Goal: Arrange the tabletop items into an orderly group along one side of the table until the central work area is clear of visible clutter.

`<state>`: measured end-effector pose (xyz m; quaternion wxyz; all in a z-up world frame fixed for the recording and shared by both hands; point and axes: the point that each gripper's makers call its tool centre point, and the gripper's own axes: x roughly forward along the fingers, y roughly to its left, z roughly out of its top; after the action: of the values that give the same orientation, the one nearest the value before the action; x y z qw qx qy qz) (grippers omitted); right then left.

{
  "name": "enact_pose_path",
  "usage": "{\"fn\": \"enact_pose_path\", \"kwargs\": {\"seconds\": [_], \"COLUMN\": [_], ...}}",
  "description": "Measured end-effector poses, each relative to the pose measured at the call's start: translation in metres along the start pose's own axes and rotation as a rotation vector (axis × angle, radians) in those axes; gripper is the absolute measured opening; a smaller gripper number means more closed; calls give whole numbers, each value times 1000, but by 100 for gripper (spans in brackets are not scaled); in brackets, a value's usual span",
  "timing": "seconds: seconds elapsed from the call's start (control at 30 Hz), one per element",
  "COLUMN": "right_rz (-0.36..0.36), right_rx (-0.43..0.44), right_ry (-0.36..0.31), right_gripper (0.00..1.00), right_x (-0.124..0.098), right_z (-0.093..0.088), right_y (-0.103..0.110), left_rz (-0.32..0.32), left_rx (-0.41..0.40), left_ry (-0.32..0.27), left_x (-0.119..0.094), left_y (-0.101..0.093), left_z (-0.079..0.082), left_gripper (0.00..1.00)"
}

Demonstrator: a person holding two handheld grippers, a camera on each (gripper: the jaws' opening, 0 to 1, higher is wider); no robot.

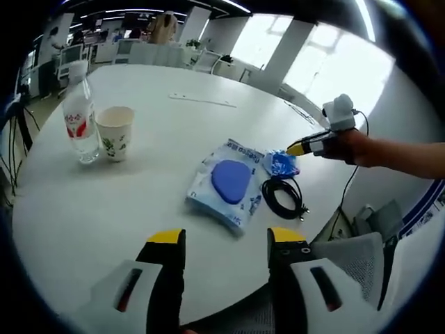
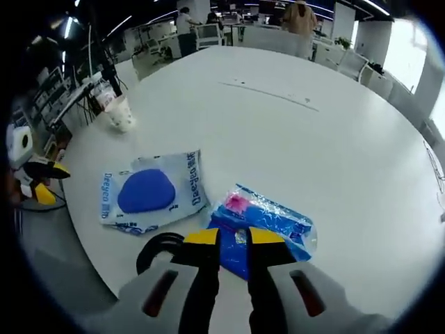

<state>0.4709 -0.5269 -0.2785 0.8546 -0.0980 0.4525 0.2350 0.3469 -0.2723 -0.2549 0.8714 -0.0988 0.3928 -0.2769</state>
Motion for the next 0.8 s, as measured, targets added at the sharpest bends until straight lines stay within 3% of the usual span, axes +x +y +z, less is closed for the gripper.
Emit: {"fn": "enact_pose_path", "kwargs": {"seconds": [0.13,0.17,0.27,0.33,0.4,0.6,0.8], "right_rz": [60,95,97,120,133,154,173], "right_rx": [11,-17,-101,-48,-21,-45,-51], "right_ry": [-1,-2,11,-6,-13,4,35], "right_gripper": [11,11,11,12,12,14,18], "right_x": [4,6,9,13,17,29,44], "right_z": [4,5,7,12,17,23,27], "right_y": [20,28,36,42,45,49,47], "left_rz": [-18,-21,-29,-35,-40,-42,-26], "left_rx": [44,58,76,81,74,59,-31], "left_ry": [31,37,55,60,63,91,85], "left_x": [8,10,15,22,29,47,62], "left_y": [-3,-3,-3,-2,-2,-10,-14], "left_z": [-2,-2,-1,3,6,3,-3], "left_gripper": [46,46,46,46,46,43,40]}}
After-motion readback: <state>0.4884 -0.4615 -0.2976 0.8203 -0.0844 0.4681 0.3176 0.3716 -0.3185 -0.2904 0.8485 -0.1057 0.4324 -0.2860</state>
